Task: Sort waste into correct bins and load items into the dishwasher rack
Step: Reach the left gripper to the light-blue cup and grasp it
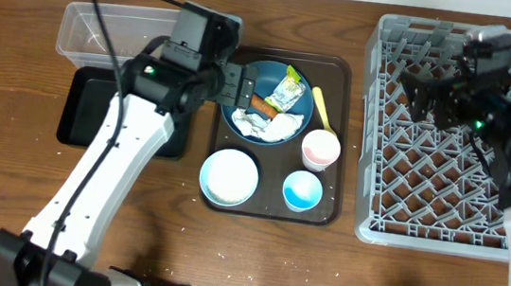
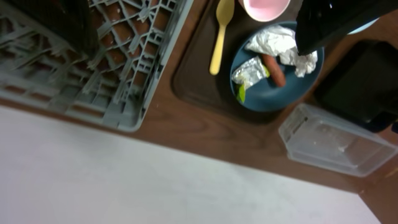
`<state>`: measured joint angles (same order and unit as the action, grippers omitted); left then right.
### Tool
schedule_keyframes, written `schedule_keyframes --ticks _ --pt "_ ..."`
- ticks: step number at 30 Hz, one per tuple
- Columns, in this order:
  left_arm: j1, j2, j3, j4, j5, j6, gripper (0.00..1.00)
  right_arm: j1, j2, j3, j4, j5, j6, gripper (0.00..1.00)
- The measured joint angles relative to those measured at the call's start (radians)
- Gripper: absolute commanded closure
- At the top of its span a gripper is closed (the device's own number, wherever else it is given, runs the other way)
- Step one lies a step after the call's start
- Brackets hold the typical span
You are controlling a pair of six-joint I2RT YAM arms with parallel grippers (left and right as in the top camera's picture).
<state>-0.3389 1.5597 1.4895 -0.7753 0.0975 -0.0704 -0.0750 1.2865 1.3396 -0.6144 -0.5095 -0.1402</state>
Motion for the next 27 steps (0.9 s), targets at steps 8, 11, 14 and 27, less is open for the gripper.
schedule_keyframes --ticks 8,11,14,27 --pt "-0.003 0.005 0.0 -0.019 0.147 0.0 0.04 0.0 0.071 0.0 -0.05 -0.023 0.024 0.01" --pt "-0.006 0.005 0.001 -0.075 0.229 -0.014 0.04 0.0 0.072 0.0 -0.067 -0.021 0.028 0.01" --pt "-0.04 0.005 0.0 -0.172 0.263 -0.062 0.06 0.0 0.073 0.0 -0.078 -0.016 0.029 0.01" --pt "-0.364 0.006 -0.153 -0.201 0.034 -0.328 0.09 0.0 0.073 0.001 -0.102 -0.013 0.031 0.01"
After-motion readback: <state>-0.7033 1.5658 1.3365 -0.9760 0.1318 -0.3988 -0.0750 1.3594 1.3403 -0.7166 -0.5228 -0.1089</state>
